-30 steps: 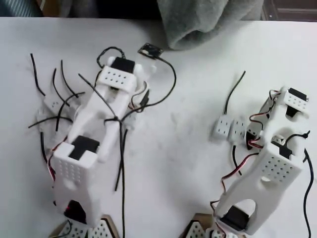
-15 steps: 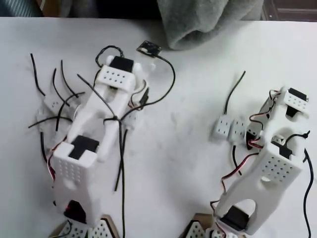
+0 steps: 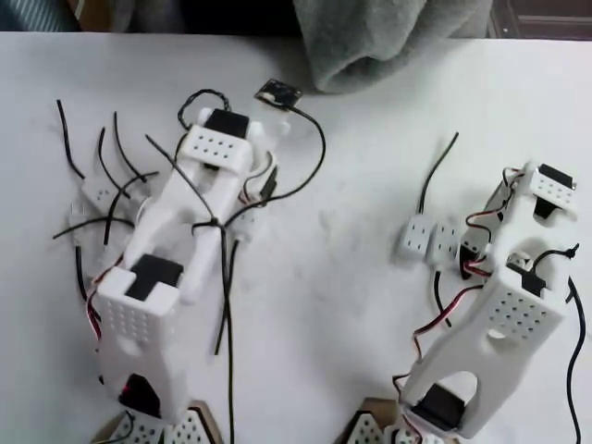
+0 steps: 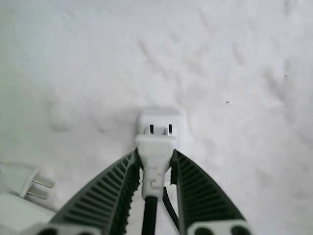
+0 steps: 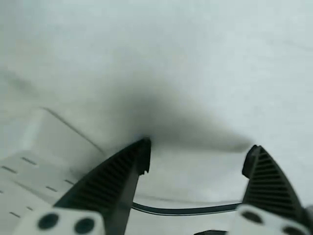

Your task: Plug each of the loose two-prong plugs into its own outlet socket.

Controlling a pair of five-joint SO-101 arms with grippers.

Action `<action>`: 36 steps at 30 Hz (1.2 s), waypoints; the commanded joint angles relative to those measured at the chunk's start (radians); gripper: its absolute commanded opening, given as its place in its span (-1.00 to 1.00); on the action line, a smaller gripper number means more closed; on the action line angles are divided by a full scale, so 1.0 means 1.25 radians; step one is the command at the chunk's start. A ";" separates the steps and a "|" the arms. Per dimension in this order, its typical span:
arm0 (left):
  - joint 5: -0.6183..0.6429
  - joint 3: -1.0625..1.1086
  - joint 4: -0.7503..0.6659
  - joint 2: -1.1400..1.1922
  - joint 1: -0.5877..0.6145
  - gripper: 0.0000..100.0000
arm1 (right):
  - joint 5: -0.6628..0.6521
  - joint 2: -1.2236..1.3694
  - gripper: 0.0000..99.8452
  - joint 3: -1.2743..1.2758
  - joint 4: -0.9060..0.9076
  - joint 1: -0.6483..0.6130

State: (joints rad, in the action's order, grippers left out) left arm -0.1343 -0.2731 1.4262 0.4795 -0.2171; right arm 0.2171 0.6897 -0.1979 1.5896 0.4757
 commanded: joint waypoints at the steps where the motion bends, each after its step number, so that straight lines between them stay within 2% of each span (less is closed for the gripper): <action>1: 0.009 -0.004 -0.002 -0.003 -0.002 -0.95 | -0.001 0.008 -0.37 0.009 -0.009 -0.001; 13: 0.010 -0.011 -0.001 -0.006 -0.050 -0.95 | -0.001 0.008 -0.37 0.009 -0.009 -0.001; 25: 0.004 -0.004 0.005 0.001 0.036 -0.95 | -0.001 0.008 -0.37 0.009 -0.009 -0.001; 36: 0.001 -0.007 0.041 0.157 0.045 -0.95 | -0.001 0.008 -0.37 0.009 -0.009 -0.001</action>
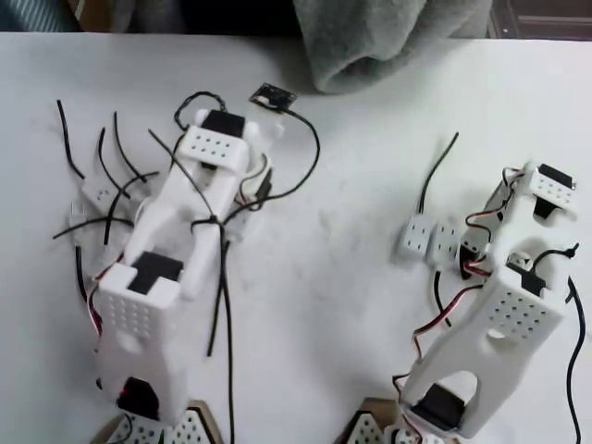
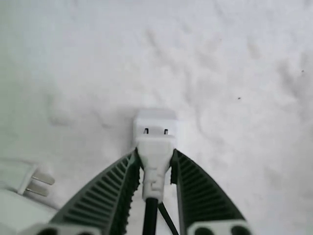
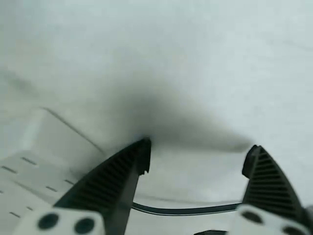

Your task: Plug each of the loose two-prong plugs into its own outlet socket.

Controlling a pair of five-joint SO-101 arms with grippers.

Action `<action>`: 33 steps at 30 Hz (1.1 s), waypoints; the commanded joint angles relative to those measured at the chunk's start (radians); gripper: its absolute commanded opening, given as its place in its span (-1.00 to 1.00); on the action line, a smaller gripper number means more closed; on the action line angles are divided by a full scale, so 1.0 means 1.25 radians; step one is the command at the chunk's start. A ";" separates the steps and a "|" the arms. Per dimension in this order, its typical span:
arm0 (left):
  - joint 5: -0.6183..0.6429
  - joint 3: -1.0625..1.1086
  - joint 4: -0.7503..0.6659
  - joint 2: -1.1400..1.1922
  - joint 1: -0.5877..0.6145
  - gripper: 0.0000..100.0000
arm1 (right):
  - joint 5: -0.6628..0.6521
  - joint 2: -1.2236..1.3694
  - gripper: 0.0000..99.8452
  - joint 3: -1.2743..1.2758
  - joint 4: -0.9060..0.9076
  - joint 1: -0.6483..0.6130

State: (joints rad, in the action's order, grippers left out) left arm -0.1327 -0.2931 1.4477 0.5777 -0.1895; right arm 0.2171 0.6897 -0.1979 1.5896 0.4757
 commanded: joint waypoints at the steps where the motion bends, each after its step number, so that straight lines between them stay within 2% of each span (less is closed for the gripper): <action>1: 0.000 0.011 0.023 0.080 0.024 -0.95 | -0.001 0.008 -0.37 0.009 -0.009 -0.001; 10: 0.001 0.010 0.041 0.087 0.035 -0.95 | -0.001 0.008 -0.37 0.009 -0.009 -0.001; 19: 0.006 0.012 0.150 0.158 0.056 -0.95 | -0.001 0.008 -0.37 0.009 -0.009 -0.001; 33: 0.002 -0.047 0.134 0.175 0.041 -0.95 | -0.001 0.009 -0.37 0.009 -0.009 0.001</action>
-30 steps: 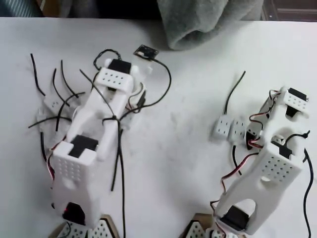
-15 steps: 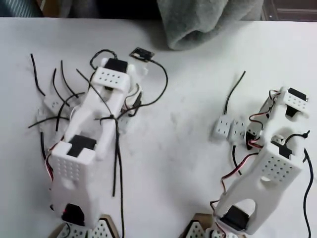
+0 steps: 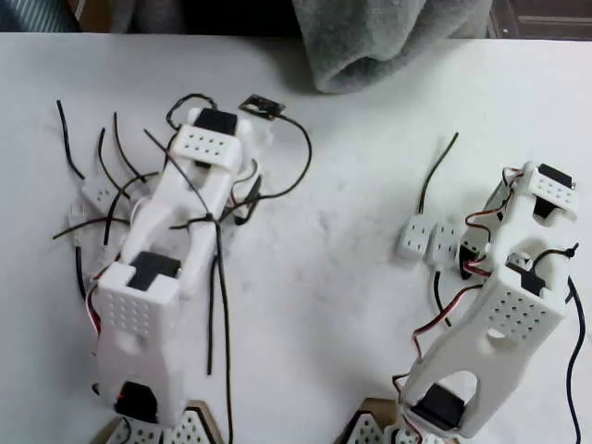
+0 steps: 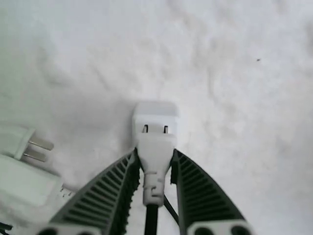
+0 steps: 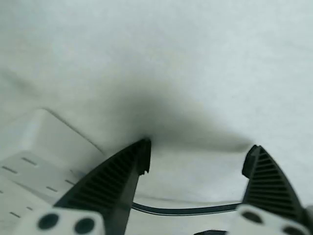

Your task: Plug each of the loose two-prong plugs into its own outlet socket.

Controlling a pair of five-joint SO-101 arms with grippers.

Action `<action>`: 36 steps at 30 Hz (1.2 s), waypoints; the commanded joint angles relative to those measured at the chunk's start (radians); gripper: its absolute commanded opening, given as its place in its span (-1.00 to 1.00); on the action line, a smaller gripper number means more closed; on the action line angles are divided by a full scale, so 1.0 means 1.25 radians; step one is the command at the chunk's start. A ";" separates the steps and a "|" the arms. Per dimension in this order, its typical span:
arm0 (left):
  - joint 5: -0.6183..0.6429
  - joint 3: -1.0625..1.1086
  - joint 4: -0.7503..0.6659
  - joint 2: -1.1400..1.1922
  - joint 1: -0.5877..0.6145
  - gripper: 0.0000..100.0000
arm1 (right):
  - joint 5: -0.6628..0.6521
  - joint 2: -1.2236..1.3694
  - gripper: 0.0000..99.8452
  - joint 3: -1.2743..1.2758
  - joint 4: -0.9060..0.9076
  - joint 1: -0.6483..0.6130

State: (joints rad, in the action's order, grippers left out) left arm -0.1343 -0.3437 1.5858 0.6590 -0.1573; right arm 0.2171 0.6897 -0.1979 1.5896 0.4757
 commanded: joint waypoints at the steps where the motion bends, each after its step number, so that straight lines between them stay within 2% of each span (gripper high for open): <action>1: 0.004 -0.015 0.023 0.110 0.015 -0.95 | -0.001 0.009 -0.37 0.009 -0.009 0.001; 6: -0.007 -0.038 0.027 0.134 0.030 -0.88 | -0.001 0.009 -0.37 0.009 -0.009 0.001; 13: -0.031 -0.273 0.162 0.287 0.031 -0.94 | -0.001 0.009 -0.37 0.009 -0.009 0.001; 15: -0.029 -0.300 0.164 0.316 0.031 -0.94 | -0.001 0.009 -0.37 0.009 -0.009 0.001; 22: -0.032 -0.259 0.164 0.280 0.028 -0.93 | -0.001 0.009 -0.37 0.009 -0.009 0.001; 27: -0.033 -0.258 0.164 0.269 0.031 -0.82 | -0.001 0.009 -0.37 0.009 -0.009 0.001; 36: -0.032 -0.250 0.164 0.105 0.028 -0.87 | -0.001 0.009 -0.37 0.009 -0.010 0.001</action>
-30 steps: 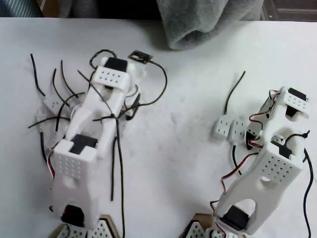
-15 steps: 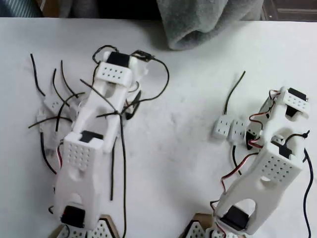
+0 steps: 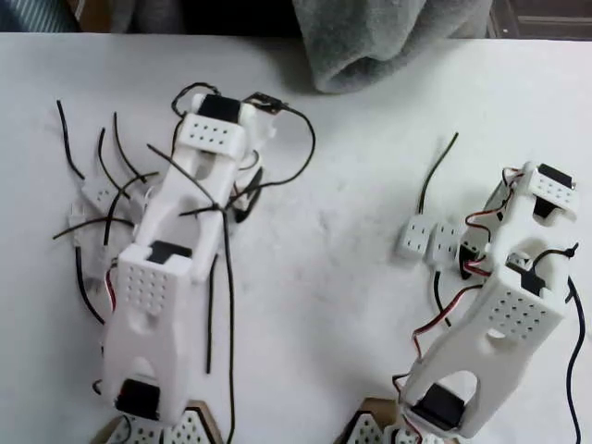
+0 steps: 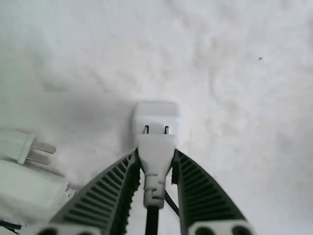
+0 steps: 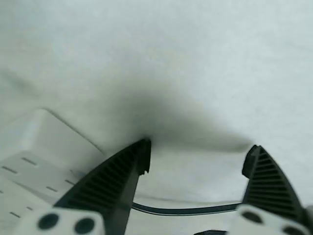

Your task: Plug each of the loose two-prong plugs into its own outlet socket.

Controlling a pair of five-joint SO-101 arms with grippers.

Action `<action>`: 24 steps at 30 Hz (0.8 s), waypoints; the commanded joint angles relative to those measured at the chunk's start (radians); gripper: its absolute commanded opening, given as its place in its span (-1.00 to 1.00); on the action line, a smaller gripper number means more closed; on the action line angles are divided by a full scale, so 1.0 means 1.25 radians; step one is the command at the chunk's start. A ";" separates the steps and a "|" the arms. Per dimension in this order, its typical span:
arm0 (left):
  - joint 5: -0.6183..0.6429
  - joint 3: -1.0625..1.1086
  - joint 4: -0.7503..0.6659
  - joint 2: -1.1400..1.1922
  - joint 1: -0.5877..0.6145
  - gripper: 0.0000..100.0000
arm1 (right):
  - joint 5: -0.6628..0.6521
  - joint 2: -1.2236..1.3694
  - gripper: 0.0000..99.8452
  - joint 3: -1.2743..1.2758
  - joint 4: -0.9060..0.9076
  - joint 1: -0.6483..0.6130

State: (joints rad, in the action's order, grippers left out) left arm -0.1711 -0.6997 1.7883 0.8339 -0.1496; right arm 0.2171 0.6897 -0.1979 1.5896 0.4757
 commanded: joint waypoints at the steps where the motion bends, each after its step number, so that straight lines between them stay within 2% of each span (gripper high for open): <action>1: -0.002 0.054 0.002 -0.053 0.023 -0.87 | -0.001 0.009 -0.37 0.009 -0.010 0.001; 6: -0.006 0.228 0.001 -0.131 -0.008 -0.95 | -0.001 0.009 -0.37 0.009 -0.010 0.001; 15: -0.005 0.469 -0.004 -0.348 -0.046 -0.95 | -0.001 0.009 -0.37 0.009 -0.010 0.001; 19: -0.011 0.518 -0.036 -0.401 -0.020 -0.95 | -0.001 0.009 -0.37 0.009 -0.010 0.001; 24: -0.061 0.518 -0.077 -0.363 -0.008 -0.95 | -0.001 0.009 -0.37 0.009 -0.010 0.001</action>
State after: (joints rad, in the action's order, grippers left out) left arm -0.2156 -0.0506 1.7300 0.3966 -0.1726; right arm 0.2171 0.6897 -0.1979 1.5896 0.4757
